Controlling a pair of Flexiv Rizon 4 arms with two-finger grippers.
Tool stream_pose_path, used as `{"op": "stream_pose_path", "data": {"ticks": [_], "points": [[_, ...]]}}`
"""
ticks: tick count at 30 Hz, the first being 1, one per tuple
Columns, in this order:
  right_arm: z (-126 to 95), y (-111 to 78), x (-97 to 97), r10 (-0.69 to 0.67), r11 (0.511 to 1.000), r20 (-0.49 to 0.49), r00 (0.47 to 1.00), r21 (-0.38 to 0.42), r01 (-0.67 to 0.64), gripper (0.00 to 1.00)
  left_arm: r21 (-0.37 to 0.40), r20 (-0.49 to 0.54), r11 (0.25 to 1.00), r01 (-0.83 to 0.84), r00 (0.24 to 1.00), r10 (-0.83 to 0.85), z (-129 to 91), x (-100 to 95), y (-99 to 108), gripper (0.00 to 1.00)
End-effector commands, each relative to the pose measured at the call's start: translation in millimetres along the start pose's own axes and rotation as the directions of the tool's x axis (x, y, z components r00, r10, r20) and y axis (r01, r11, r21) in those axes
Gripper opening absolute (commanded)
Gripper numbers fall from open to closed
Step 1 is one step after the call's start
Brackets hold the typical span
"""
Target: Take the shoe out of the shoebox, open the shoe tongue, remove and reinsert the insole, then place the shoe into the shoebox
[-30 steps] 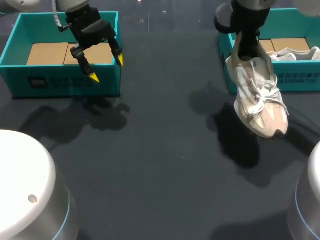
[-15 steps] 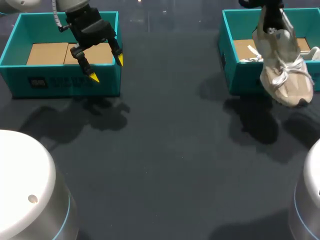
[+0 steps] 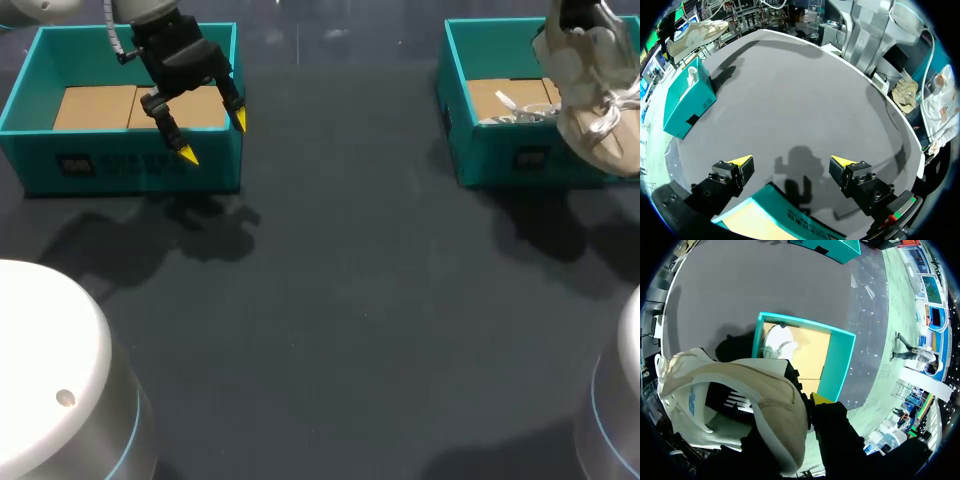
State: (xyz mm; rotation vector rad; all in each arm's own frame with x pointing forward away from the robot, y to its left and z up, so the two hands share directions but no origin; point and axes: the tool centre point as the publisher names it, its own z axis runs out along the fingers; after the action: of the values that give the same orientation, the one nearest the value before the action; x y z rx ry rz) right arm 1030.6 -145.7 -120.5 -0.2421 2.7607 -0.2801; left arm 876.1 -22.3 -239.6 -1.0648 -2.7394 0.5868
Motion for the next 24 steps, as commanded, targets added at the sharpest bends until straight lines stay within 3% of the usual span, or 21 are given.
{"op": "stream_pose_path", "data": {"ticks": [1, 7, 11, 14, 18, 20, 22, 24], "points": [[11.2, -15.7, -17.7, 0.01, 1.0, 0.004, 1.0, -0.029, -0.01, 0.0, -0.003, 0.001, 1.0, -0.001, 1.0, 0.001, -0.4, 0.9, -0.1, 1.0], [35.2, -59.7, -68.0, -0.002, 1.0, 0.01, 1.0, -0.012, 0.003, 0.0, -0.003, 0.001, 1.0, -0.001, 1.0, 0.001, -0.4, 0.9, -0.1, 1.0], [46.1, -79.5, -94.3, -0.021, 0.999, 0.021, 1.0, -0.025, 0.021, 0.0, -0.003, 0.001, 1.0, -0.001, 1.0, 0.001, -0.4, 0.9, -0.1, 1.0], [52.3, -88.4, -106.5, -0.045, 0.999, 0.001, 0.999, -0.029, 0.045, 0.0, -0.003, 0.001, 1.0, -0.001, 1.0, 0.001, -0.4, 0.9, -0.1, 1.0], [65.8, -104.5, -112.1, 0.017, 1.0, -0.02, 1.0, -0.024, -0.018, 0.0, -0.003, 0.001, 1.0, -0.001, 1.0, 0.001, -0.4, 0.9, -0.1, 1.0], [70.5, -117.6, -110.3, 0.118, 0.993, -0.028, 0.993, -0.014, -0.118, 0.0, -0.003, 0.001, 1.0, -0.001, 1.0, 0.001, -0.4, 0.9, -0.1, 1.0], [72.2, -135.4, -106.0, 0.302, 0.953, -0.028, 0.953, 0.028, -0.301, 0.0, -0.003, 0.001, 1.0, -0.001, 1.0, 0.001, -0.4, 0.9, -0.1, 1.0], [70.5, -157.9, -95.9, 0.541, 0.839, 0.024, 0.84, 0.041, -0.542, 0.0, -0.003, 0.001, 1.0, -0.001, 1.0, 0.001, -0.4, 0.9, -0.1, 1.0]]}}
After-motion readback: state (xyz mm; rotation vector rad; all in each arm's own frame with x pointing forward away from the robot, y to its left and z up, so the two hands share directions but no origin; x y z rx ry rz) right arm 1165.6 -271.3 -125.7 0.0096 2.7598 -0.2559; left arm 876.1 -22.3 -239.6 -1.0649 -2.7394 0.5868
